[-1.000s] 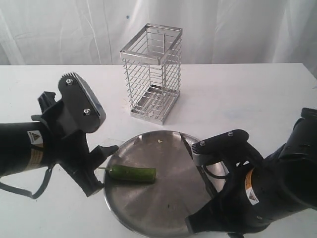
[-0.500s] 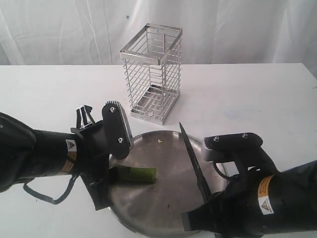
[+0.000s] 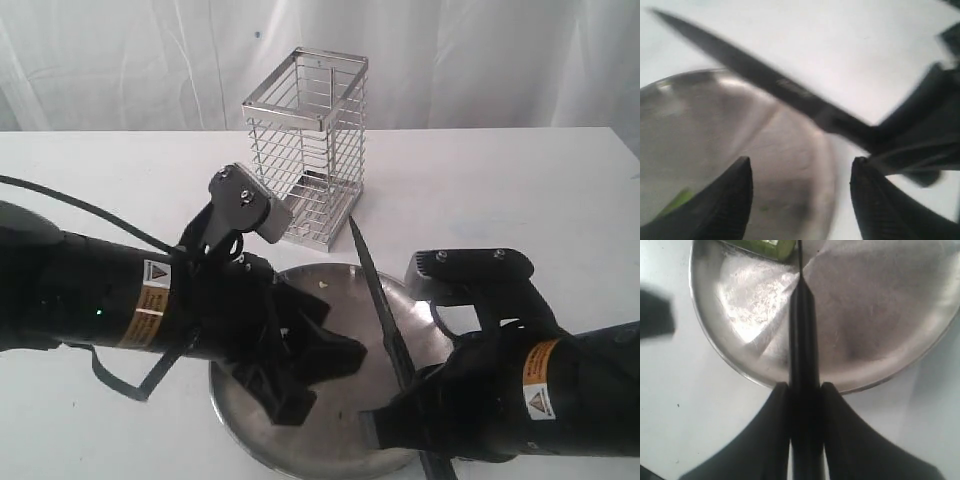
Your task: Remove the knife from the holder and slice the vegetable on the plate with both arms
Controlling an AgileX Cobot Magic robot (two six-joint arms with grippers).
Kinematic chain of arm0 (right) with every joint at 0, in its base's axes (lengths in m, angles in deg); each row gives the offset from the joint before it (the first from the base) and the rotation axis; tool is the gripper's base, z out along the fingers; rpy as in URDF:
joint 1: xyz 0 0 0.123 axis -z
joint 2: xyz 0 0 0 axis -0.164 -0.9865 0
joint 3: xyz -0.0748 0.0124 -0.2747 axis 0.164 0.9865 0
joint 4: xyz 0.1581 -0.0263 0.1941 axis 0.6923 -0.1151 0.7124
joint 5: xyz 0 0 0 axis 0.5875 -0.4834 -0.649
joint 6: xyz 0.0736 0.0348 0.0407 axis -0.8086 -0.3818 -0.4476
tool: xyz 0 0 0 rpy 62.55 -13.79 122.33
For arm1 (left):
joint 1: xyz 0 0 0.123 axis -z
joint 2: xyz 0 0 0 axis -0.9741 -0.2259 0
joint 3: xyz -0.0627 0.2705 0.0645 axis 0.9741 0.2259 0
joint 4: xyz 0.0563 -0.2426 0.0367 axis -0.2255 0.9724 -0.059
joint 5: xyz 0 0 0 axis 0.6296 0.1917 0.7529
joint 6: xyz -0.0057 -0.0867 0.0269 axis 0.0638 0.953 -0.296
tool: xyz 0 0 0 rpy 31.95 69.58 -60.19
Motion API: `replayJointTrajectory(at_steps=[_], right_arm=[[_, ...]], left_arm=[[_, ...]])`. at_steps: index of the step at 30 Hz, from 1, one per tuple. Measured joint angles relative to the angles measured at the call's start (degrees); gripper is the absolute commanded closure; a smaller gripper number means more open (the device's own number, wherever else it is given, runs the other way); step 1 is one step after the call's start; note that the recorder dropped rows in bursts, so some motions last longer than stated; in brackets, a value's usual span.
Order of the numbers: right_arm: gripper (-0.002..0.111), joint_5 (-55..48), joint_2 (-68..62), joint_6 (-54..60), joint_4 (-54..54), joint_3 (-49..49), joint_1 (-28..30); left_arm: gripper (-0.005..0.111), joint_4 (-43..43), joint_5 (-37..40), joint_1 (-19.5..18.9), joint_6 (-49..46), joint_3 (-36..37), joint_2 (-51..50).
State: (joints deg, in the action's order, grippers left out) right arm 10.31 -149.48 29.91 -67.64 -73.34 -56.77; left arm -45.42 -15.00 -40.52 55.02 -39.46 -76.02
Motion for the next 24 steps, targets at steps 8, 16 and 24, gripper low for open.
replayJointTrajectory(at_steps=[8, 16, 24], right_arm=[[0.108, 1.14, 0.28, 0.93, -2.17, 0.11, -0.21], [0.108, 1.26, 0.28, 0.93, -2.17, 0.11, -0.21], [0.108, 1.02, 1.89, 0.93, -2.17, 0.11, -0.21]], left_arm=[[0.047, -4.93, -31.33, 0.16, -8.11, -6.42, 9.73], [0.047, -5.56, -7.63, 0.26, -12.52, -12.82, 17.64], [0.06, -5.67, 36.23, 0.02, -15.07, -11.01, 10.64]])
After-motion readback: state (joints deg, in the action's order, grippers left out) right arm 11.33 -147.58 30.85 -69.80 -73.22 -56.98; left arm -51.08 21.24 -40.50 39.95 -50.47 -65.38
